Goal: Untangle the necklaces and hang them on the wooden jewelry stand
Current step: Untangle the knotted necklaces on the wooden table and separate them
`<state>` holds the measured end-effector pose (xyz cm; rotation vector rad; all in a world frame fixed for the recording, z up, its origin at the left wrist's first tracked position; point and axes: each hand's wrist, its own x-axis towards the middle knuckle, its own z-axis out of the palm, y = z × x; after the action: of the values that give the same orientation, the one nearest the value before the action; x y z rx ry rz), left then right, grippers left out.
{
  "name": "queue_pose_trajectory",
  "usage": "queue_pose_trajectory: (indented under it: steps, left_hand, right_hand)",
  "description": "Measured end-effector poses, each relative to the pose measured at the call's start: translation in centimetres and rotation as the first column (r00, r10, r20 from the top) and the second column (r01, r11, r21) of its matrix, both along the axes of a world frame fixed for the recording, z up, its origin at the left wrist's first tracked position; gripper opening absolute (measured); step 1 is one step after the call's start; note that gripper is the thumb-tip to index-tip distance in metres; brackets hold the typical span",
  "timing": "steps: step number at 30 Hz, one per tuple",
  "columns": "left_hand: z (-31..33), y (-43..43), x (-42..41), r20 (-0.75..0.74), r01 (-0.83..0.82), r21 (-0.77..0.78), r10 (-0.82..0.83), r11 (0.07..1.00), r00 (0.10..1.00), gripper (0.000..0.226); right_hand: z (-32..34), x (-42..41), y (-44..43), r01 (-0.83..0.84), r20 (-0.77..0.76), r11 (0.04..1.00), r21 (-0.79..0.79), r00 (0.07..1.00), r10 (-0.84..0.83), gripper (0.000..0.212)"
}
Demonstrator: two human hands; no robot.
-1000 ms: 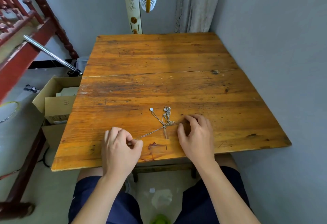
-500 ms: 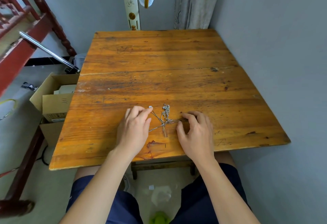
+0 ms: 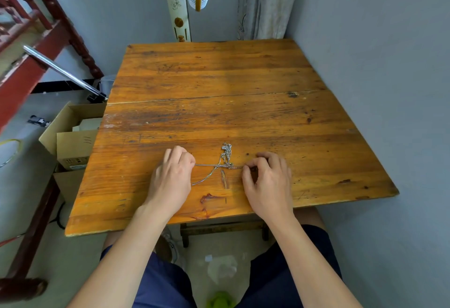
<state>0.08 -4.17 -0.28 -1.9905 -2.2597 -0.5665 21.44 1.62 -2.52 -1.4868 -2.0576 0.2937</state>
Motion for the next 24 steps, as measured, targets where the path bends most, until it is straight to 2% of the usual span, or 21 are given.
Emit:
queue_pose_trajectory:
  steps: [3, 7, 12, 17, 20, 24]
  left_hand:
    - [-0.5, -0.2, -0.1, 0.168, -0.088, 0.015, 0.084, 0.996, 0.982, 0.008]
    - [-0.8, -0.5, -0.2, 0.364, -0.091, 0.101, 0.048, 0.991, 0.93, 0.01]
    - [-0.1, -0.6, -0.1, 0.432, -0.087, 0.132, 0.022, 0.987, 0.902, 0.009]
    - [1.3, -0.4, 0.1, 0.425, -0.029, 0.161, -0.043, 0.987, 0.904, 0.008]
    - [2.1, 0.1, -0.1, 0.414, 0.006, 0.15, -0.068, 0.989, 0.908, 0.009]
    - [3.1, 0.4, -0.1, 0.544, -0.018, 0.095, -0.037, 0.995, 0.838, 0.011]
  right_hand:
    - [0.0, 0.1, 0.0, -0.011, 0.004, 1.0, -0.005, 1.0, 0.011, 0.011]
    - [0.5, -0.1, 0.3, -0.052, -0.04, 0.997, -0.062, 0.998, 0.05, 0.017]
    - [1.5, -2.3, 0.7, -0.231, -0.171, 0.971, -0.056, 0.961, 0.219, 0.025]
    - [2.5, -4.8, 1.0, -0.384, -0.106, 0.92, -0.075, 0.921, 0.375, 0.031]
    - [2.9, -5.3, 1.6, -0.411, -0.112, 0.91, -0.06, 0.908, 0.403, 0.021]
    - [3.7, -4.8, 2.6, -0.421, -0.27, 0.9, -0.109, 0.884, 0.381, 0.016]
